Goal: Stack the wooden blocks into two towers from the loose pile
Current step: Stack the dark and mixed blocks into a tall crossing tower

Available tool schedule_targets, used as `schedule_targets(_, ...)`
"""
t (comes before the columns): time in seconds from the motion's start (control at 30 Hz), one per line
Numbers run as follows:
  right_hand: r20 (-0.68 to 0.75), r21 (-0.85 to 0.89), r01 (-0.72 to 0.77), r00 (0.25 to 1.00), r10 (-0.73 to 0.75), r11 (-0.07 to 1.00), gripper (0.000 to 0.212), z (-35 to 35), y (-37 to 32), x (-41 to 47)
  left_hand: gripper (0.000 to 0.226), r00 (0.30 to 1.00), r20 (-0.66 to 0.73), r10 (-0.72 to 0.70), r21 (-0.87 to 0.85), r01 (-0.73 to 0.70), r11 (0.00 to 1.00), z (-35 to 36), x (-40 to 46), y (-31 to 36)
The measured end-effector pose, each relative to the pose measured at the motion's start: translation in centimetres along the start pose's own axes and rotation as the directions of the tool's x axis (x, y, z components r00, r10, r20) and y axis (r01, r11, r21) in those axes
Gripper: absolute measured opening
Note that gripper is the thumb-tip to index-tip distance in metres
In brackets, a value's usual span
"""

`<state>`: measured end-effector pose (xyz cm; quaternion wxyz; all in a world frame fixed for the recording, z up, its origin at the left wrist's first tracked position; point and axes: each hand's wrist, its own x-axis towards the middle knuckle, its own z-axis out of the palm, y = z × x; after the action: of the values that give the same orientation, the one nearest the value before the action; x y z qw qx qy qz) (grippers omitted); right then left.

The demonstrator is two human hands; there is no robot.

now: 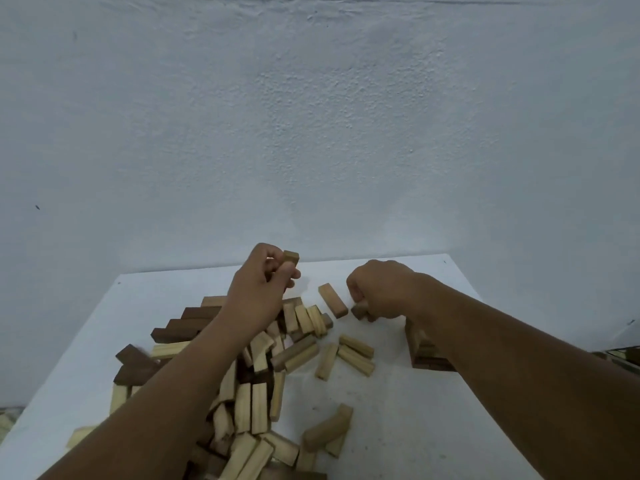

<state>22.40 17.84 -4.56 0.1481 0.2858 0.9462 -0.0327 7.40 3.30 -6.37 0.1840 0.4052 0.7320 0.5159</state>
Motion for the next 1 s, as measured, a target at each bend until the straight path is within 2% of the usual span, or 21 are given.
schedule_targets(0.1,-0.080,0.172,0.024,0.997,-0.010,0.985,0.020,-1.1,-0.4,-0.1,0.008,1.000,-0.011,-0.022,-0.042,0.021,0.999,-1.0,-0.8,0.4)
schedule_targets(0.2,-0.205,0.422,0.096,0.979,-0.009,0.901,0.018,-1.3,-1.9,0.2,0.010,0.998,-0.009,-0.067,-0.125,0.066,0.990,-1.3,-1.9,0.7)
schedule_targets(0.27,-0.252,0.504,0.107,0.967,0.028,0.857,0.017,-0.6,-3.1,0.8,0.012,0.997,-0.014,-0.076,-0.143,0.074,0.987,-1.3,-2.6,0.8)
schedule_targets(0.33,-0.256,0.497,0.040,0.961,0.103,0.867,0.018,0.4,-3.9,1.6,0.016,0.996,-0.023,-0.082,-0.142,0.078,0.987,-1.4,-3.2,0.9)
schedule_targets(0.43,-0.207,0.314,-0.076,0.967,0.147,0.946,0.006,2.3,-4.4,2.6,0.017,0.994,-0.020,-0.112,-0.197,0.106,0.975,-1.7,-4.0,0.7)
schedule_targets(0.47,-0.196,0.310,-0.091,0.968,0.157,0.946,0.005,2.7,-4.4,2.8,0.017,0.993,-0.019,-0.116,-0.203,0.110,0.973,-1.8,-4.3,0.7)
schedule_targets(0.57,-0.199,0.451,-0.115,0.954,0.226,0.885,0.018,3.1,-4.6,2.7,0.016,0.992,-0.009,-0.123,-0.215,0.118,0.969,-1.8,-5.0,0.6)
schedule_targets(0.63,-0.252,0.581,-0.099,0.922,0.294,0.808,0.011,2.6,-5.0,1.6,0.020,0.990,0.013,-0.142,-0.252,0.140,0.958,-1.5,-5.4,0.7)
schedule_targets(0.7,-0.314,0.661,-0.042,0.891,0.327,0.749,0.012,2.4,-5.5,-0.3,0.023,0.987,0.044,-0.155,-0.305,0.161,0.939,-1.0,-6.1,1.0)
schedule_targets(0.83,-0.424,0.682,0.026,0.828,0.366,0.731,0.013,2.8,-6.2,-5.6,0.018,0.992,0.069,-0.103,-0.315,0.120,0.941,0.4,-7.9,2.3)
schedule_targets(0.9,-0.407,0.686,0.004,0.831,0.379,0.728,0.015,3.4,-5.9,-8.7,0.016,0.995,0.054,-0.087,-0.312,0.100,0.945,1.4,-8.8,3.0)
schedule_targets(1.0,-0.326,0.702,-0.079,0.848,0.417,0.708,0.018,5.4,-4.5,-12.9,0.014,0.990,0.125,-0.067,-0.283,0.101,0.954,3.2,-10.3,3.7)
